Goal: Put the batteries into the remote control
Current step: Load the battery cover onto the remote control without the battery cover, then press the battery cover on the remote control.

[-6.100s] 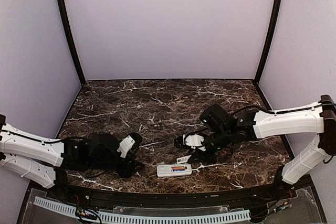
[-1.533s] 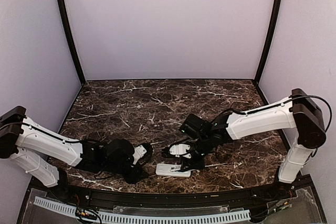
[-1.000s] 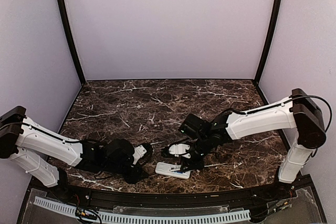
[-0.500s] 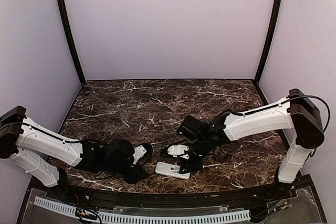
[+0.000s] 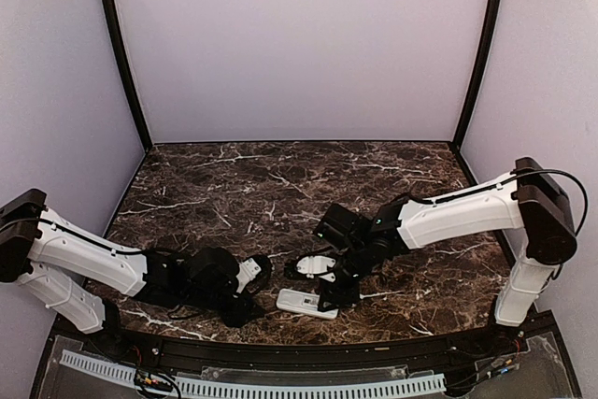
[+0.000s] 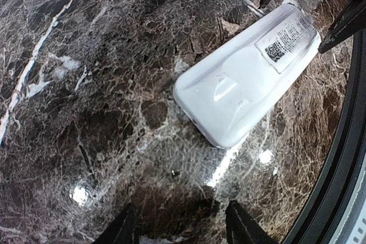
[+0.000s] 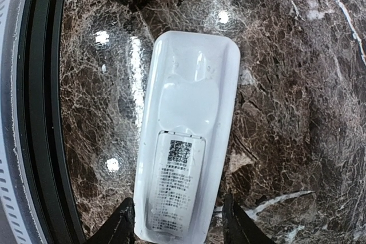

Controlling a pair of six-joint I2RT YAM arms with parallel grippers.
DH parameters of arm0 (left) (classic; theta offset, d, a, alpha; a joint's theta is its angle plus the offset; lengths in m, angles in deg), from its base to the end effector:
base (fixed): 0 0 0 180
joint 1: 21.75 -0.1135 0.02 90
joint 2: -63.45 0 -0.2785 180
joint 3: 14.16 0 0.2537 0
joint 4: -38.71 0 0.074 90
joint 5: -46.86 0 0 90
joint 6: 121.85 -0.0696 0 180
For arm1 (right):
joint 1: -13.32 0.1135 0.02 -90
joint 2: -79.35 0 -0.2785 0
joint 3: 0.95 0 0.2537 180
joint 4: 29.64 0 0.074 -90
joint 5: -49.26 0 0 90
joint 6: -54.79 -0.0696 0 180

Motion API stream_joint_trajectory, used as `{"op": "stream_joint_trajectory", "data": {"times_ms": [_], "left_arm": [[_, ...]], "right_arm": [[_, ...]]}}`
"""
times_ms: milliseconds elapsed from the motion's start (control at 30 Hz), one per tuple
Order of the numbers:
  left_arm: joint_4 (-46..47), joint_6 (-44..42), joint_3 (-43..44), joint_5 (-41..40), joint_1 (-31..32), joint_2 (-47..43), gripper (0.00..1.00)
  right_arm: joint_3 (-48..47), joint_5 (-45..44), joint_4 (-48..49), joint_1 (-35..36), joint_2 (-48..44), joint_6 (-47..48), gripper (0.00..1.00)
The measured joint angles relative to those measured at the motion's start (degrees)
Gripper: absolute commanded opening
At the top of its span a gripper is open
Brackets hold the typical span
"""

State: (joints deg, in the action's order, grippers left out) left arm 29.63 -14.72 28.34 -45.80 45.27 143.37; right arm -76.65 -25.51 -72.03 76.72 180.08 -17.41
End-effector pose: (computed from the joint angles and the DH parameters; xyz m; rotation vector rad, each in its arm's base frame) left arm 0.1090 -0.2487 0.1294 1.0242 2.2564 -0.6198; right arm 0.1430 0.3264 0.1495 -1.8967 2.0970 0.5670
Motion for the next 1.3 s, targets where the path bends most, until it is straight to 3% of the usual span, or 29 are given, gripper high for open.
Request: {"op": "stream_joint_trajectory", "data": {"times_ms": [300, 467, 833, 1067, 1300], "left_arm": [[-0.02, -0.02, 0.00, 0.00, 0.00, -0.11, 0.51], [-0.07, -0.70, 0.00, -0.11, 0.00, -0.26, 0.51], [-0.46, -1.49, 0.00, -1.18, 0.00, -0.52, 0.43], [-0.37, -1.97, 0.07, -1.79, 0.00, 0.13, 0.41], [1.33, -4.22, 0.09, -3.39, 0.00, 1.31, 0.40]], "right_arm": [[-0.96, 0.20, -0.46, 0.00, 0.00, -0.46, 0.51], [-1.84, 0.22, -0.37, -0.52, -1.40, -4.28, 0.45], [-1.11, -1.25, -0.28, -6.51, -11.43, -37.09, 0.18], [5.68, 1.09, -1.31, -4.79, -11.87, -55.78, 0.18], [7.08, 1.88, -1.31, -3.19, -11.93, -64.04, 0.17]]}}
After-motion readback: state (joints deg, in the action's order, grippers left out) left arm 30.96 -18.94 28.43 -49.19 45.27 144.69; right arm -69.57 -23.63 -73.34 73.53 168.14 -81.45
